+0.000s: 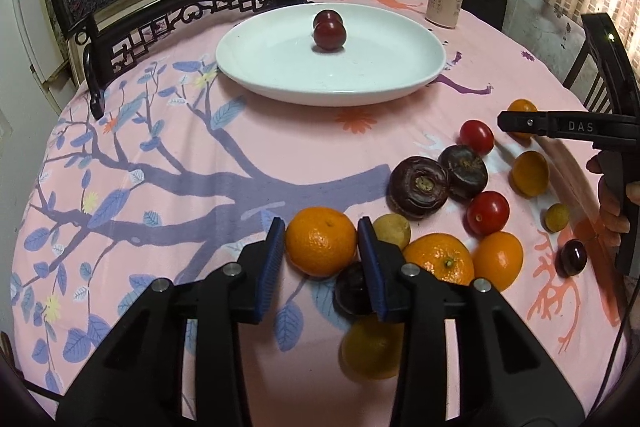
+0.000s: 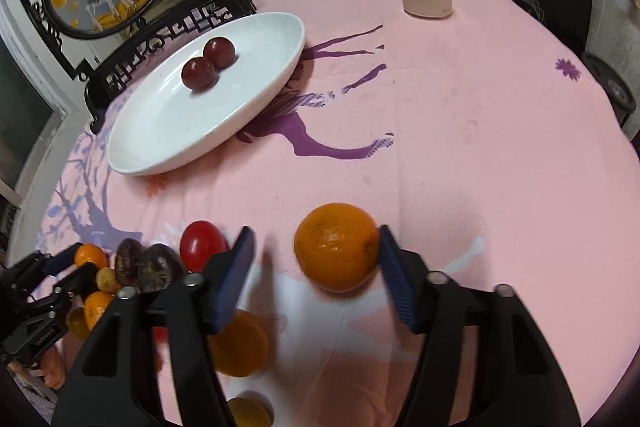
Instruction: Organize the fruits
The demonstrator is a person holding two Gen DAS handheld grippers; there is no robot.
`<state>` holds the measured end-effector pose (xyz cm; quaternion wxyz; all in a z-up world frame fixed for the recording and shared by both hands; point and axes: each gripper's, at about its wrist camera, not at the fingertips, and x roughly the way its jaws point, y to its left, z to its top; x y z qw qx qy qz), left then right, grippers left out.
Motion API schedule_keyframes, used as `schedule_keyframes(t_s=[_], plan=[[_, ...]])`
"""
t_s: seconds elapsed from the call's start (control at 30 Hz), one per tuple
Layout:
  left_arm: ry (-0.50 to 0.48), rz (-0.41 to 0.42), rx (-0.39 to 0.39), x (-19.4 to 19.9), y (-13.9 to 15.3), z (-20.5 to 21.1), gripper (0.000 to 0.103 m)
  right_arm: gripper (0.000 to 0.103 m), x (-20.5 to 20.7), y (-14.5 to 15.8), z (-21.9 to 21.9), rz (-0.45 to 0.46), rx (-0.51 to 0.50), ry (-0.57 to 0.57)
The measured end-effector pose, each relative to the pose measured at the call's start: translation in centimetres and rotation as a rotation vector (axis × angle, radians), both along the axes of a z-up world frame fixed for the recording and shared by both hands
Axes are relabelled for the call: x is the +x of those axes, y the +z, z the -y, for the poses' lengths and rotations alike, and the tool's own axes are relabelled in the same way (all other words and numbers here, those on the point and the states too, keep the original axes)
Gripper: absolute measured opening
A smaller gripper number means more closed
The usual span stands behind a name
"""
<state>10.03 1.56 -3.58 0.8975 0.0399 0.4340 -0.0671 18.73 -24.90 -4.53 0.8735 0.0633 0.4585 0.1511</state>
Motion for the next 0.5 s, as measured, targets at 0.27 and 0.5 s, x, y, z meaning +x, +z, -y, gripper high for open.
schedule_keyframes(t_s=[0.27, 0.5], plan=[[0.042, 0.015, -0.026, 0.3, 0.3, -1.0, 0.037, 0.042, 0.0, -0.1, -0.5, -0.019, 0.020, 0.054], [0.061, 0.040, -0.017, 0.9, 1.1, -1.1, 0.037, 0.041, -0.4, 1.0, -0.4, 0.027, 0.056, 0.035]])
